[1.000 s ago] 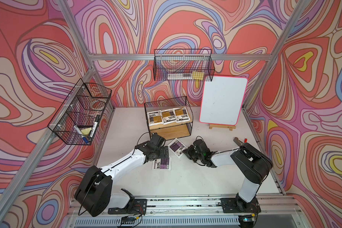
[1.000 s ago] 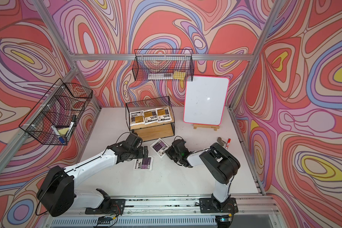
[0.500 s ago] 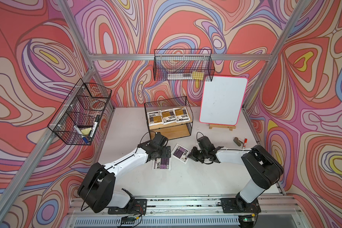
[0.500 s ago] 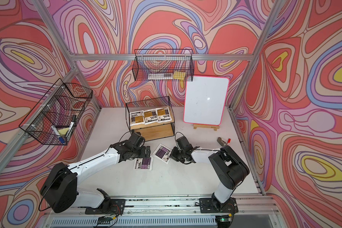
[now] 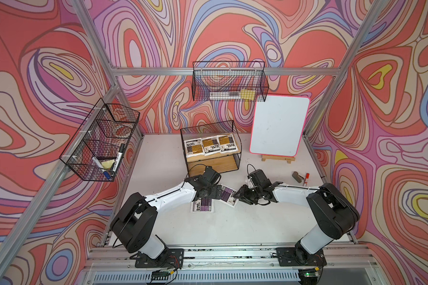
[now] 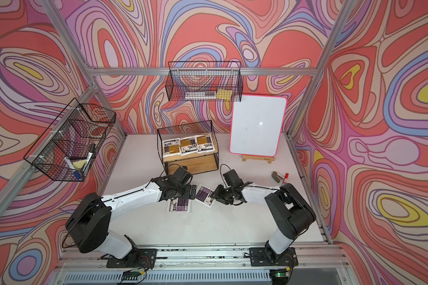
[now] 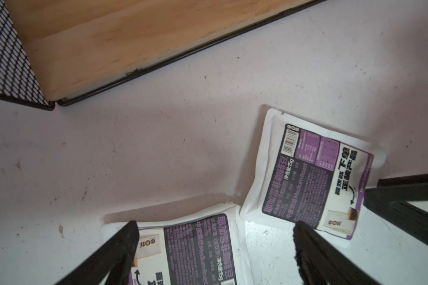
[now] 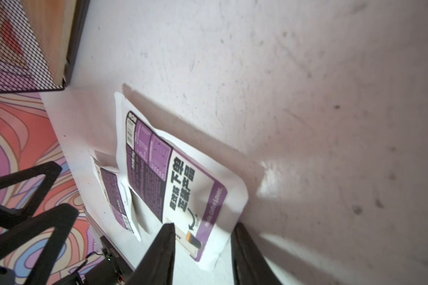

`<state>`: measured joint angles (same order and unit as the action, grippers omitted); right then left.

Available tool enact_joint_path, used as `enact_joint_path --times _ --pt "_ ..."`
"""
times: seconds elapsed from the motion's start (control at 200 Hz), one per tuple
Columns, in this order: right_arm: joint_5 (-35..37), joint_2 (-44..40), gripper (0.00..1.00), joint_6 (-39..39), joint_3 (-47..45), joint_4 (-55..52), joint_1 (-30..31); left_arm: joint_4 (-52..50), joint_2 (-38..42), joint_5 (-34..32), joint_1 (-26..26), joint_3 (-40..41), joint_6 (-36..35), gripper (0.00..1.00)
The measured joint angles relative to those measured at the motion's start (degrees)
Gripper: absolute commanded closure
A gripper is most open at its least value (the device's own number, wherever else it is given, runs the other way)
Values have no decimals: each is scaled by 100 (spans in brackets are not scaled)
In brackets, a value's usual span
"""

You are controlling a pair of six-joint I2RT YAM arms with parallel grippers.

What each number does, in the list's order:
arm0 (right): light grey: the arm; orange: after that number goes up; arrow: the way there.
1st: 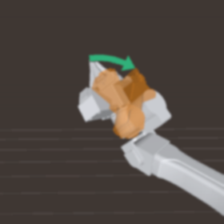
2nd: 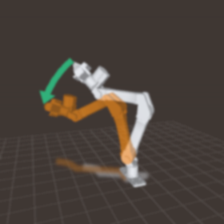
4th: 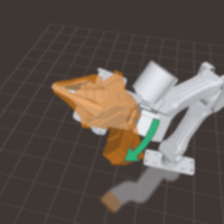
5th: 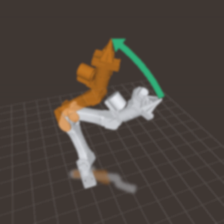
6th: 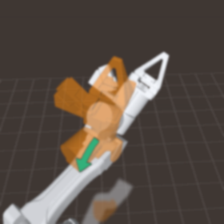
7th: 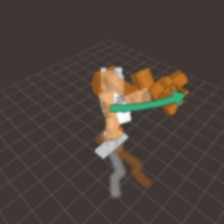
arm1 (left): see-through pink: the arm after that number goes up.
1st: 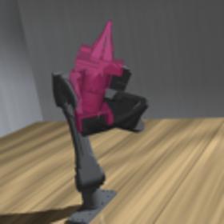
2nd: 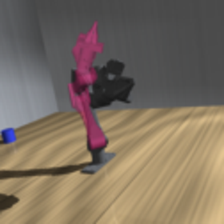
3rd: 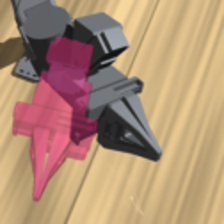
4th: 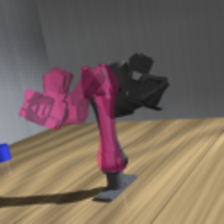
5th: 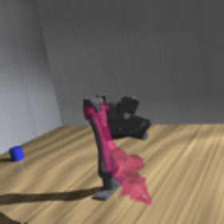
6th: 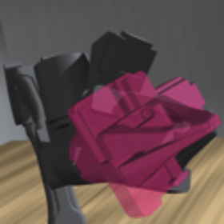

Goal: Place the bagged coffee beans on the shelf by color
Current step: Adjust the bagged coffee beans at the center of the board.

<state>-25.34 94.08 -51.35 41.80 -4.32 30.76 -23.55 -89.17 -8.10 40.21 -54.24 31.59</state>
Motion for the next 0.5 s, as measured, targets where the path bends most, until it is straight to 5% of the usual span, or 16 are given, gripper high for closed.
enact_joint_path --times 0.501 --pt "-407 -22 54 -728 -522 1156 -4 103 -772 -409 181 -219 -74 1"
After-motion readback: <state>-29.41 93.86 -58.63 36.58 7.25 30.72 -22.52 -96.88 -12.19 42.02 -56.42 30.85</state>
